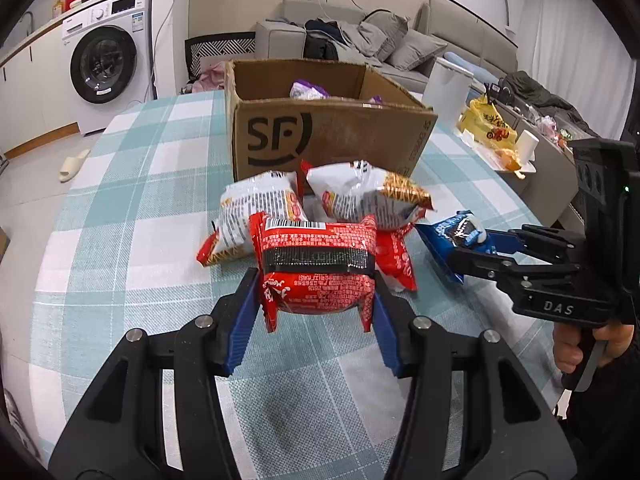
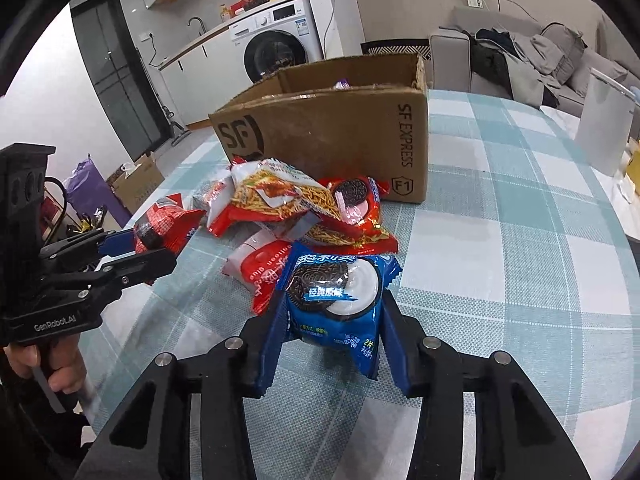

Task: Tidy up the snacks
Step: 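Lift the red wafer bag and blue Oreo pack and carry both over the box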

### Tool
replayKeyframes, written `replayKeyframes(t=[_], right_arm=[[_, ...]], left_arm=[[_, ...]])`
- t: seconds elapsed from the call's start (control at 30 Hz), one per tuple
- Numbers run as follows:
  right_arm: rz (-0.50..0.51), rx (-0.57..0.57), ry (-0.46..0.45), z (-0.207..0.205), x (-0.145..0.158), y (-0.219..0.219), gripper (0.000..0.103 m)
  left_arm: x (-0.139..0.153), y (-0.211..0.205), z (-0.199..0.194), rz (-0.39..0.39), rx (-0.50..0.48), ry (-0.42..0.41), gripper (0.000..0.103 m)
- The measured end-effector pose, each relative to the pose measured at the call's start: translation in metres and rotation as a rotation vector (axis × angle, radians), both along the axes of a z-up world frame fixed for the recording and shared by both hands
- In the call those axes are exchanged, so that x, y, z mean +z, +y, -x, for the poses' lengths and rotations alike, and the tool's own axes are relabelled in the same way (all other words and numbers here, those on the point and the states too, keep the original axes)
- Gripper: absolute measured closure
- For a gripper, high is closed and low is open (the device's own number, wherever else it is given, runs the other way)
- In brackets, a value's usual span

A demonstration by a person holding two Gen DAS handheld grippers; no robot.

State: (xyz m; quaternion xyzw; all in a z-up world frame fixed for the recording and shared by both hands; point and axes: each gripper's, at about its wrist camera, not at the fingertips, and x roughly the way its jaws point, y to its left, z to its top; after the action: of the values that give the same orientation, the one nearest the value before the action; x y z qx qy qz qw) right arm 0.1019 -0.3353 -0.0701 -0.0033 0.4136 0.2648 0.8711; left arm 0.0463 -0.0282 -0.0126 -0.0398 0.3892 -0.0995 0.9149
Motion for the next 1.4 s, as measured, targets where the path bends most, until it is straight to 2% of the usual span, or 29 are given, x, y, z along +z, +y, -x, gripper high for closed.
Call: replayKeyframes(t=[0.47,0.73,1.4], right_arm=[[-0.046,-0.028,-0.113,0.018,0.045,-0.013,0.058],[-0.067,-0.03,-0.165,0.014,0.066,-0.01,0.058],[-0.106,-0.037,-0.206,-0.015,0.091,0.007,0.058]], left_arm=[[0.037,0.003,0.011,0.012,0.012,-0.093,0.053],[0.056,0.0,0.006,0.017,0.016,-0.137,0.053],[0.086,0.015,-0.028,0.047,0.055,-0.201,0.053]])
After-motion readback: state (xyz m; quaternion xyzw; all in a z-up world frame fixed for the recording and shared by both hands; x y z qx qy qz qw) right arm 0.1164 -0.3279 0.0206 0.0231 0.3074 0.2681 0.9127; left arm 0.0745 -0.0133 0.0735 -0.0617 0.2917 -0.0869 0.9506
